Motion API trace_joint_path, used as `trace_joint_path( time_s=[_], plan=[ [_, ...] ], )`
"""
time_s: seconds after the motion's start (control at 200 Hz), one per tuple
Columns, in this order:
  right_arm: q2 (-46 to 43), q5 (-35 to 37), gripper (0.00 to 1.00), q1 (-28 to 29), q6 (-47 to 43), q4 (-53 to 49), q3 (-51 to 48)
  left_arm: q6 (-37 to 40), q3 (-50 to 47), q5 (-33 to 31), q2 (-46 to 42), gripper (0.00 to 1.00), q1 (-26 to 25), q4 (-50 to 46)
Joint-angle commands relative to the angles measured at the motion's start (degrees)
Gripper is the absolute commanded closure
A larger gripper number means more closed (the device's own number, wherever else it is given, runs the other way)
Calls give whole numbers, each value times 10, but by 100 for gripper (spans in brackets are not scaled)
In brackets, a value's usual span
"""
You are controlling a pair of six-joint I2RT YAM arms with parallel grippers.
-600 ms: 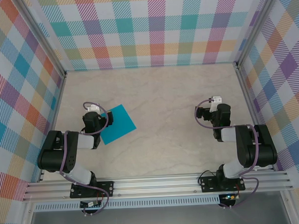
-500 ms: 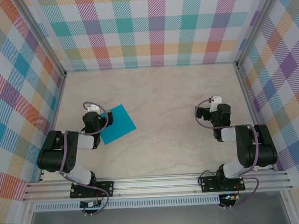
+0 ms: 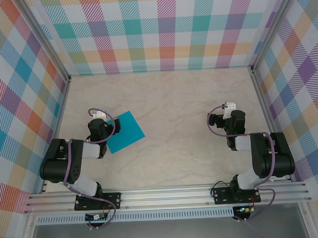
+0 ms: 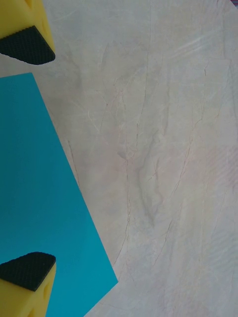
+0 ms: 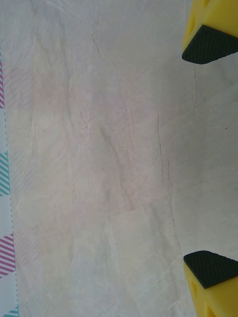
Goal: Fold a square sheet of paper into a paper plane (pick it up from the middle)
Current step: Rotate the square sheet of paper at the center of the table.
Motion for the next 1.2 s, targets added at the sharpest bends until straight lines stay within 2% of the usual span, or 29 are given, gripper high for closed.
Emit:
trace_joint_path(
  time_s=[0.0, 0.1, 0.15, 0.205, 0.29, 0.375, 0.415, 0.49, 0.61, 0.68, 0.725, 0.925, 1.05, 1.195],
  plan=[
    [1, -13, 0, -3, 3, 10, 11, 5, -18, 19, -30, 0, 0, 44],
    [-1, -24, 0, -3, 0, 0, 15, -6, -22, -3, -94, 0, 0, -3],
    [-7, -23, 0, -3, 0, -16, 22, -36, -2, -18, -141, 0, 2, -102],
    [-51, -23, 0, -2, 3, -71, 35, -77, 20, -11, -199, 0, 3, -209],
    [-126, 0, 0, -3, 58, -309, 114, -139, 40, 11, -276, 0, 6, -321],
    [-140, 42, 0, -3, 179, -522, 222, -267, 70, -46, -335, 0, 11, -457],
    [-132, 13, 0, -3, 199, -602, 272, -266, 81, -5, -343, 0, 17, -479],
    [-104, -73, 0, -3, 227, -672, 324, -287, 98, 82, -325, 0, 17, -498],
    [-70, -247, 0, -2, 262, -673, 341, -326, 131, 202, -245, 0, 16, -508],
    [-79, -305, 0, -2, 300, -602, 305, -334, 145, 249, -203, 0, 8, -494],
    [-85, -338, 0, 1, 310, -556, 285, -339, 159, 256, -176, 0, 2, -499],
    [-68, -357, 0, 34, 292, -584, 302, -336, 236, 244, -39, 0, -37, -522],
    [-48, -359, 0, 51, 288, -590, 291, -328, 287, 257, 58, 0, -56, -530],
    [-34, -370, 0, 58, 280, -583, 270, -319, 305, 248, 100, 0, -76, -536]
  ],
)
